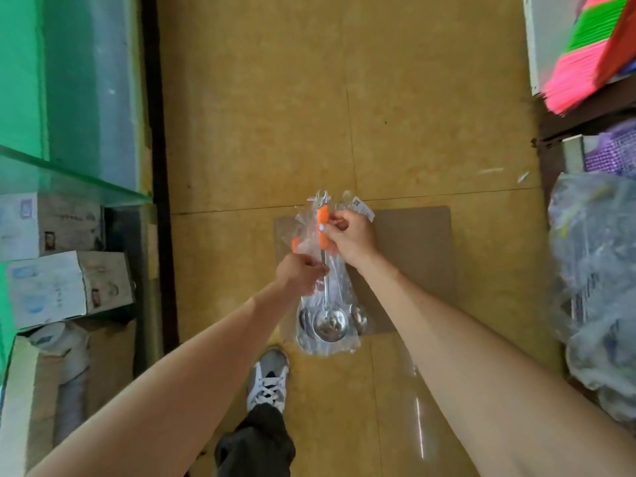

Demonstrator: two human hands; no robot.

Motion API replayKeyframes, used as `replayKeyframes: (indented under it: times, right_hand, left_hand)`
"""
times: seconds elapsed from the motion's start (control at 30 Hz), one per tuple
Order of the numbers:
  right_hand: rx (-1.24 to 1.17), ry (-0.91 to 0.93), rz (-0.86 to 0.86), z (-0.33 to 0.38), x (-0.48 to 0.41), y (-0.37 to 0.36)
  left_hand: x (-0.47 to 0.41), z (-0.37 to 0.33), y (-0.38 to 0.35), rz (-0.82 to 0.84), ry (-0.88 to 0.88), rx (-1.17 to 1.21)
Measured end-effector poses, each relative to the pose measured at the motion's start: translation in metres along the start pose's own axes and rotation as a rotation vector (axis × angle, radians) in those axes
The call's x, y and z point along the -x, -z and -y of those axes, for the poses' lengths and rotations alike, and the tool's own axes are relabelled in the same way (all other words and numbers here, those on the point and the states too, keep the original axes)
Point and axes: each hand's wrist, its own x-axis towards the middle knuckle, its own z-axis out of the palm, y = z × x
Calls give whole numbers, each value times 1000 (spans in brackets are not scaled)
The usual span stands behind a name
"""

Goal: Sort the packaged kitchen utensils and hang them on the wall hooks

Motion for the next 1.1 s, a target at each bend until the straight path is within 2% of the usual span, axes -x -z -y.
replayKeyframes:
  times: [0.3,0.6,0.73,0.83,0.97,1.1]
  right_hand:
    - [93,-10,-18,-49,-10,-29]
    - [87,-1,-11,-33,-2,-18]
    - [135,22,-18,-20,11,-7]
    - [161,35,-34,-2,26,8]
    - [314,123,-84,25,53,50]
    - [463,210,-211,45,83,117]
  left_hand:
    - [-28,25,-25,-48,83,12]
    - [-12,3,-13,-87,60,-109]
    - [9,-15,3,-169,38,-211]
    - [35,-35,16,-258,-28,-345]
    - [82,-76,21,-325,-149,-542]
    - [128,-124,8,-469,-464,-874]
